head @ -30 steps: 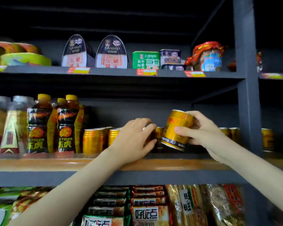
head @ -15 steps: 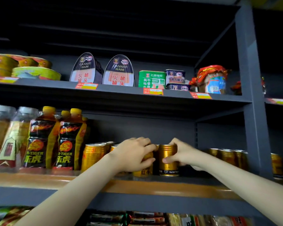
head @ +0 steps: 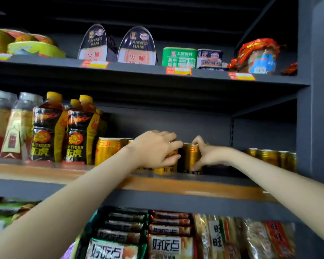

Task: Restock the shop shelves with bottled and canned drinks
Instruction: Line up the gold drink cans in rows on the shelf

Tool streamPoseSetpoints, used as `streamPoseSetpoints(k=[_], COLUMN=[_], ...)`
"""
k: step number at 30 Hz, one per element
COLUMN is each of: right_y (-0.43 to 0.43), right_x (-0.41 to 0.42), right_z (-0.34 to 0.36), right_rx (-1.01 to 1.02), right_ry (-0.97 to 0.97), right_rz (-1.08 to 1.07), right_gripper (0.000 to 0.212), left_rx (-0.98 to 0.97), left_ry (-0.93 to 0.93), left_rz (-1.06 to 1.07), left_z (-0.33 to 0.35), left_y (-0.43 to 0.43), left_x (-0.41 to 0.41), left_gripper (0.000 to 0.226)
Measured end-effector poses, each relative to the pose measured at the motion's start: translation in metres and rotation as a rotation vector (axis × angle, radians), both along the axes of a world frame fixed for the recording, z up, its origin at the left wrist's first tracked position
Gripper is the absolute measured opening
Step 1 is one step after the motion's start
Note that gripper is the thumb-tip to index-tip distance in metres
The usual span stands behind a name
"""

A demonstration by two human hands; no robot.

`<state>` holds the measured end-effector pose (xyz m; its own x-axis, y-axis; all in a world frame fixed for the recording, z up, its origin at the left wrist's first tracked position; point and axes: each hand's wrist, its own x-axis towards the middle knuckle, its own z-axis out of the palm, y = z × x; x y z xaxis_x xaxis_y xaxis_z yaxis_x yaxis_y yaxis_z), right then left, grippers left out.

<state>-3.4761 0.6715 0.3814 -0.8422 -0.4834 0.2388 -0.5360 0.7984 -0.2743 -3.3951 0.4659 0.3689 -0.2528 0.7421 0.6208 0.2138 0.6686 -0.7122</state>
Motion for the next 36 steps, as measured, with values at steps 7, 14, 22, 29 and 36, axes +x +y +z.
streamPoseSetpoints(k=[7, 14, 22, 29, 36], right_y=[-0.004, -0.013, -0.027, -0.03, -0.028], right_x=[-0.007, -0.015, -0.03, -0.034, -0.037], right_z=[0.005, 0.008, 0.004, 0.008, 0.007], right_rx=[0.123, 0.163, 0.2, 0.271, 0.272], right_ry=[0.167, 0.269, 0.309, 0.273, 0.278], right_rz=[-0.034, -0.038, -0.068, -0.058, -0.074], right_gripper=[0.085, 0.07, 0.077, 0.073, 0.087], left_rx=[-0.001, 0.015, 0.014, 0.018, 0.022], left_ry=[0.007, 0.011, 0.025, 0.02, -0.003], left_rz=[-0.006, 0.001, 0.022, 0.027, 0.025], left_z=[-0.001, -0.002, -0.001, -0.001, -0.001], left_y=[0.002, 0.0, 0.001, 0.0, 0.0], left_x=[0.003, 0.0, 0.002, 0.002, 0.002], left_gripper=[0.049, 0.059, 0.047, 0.046, 0.052])
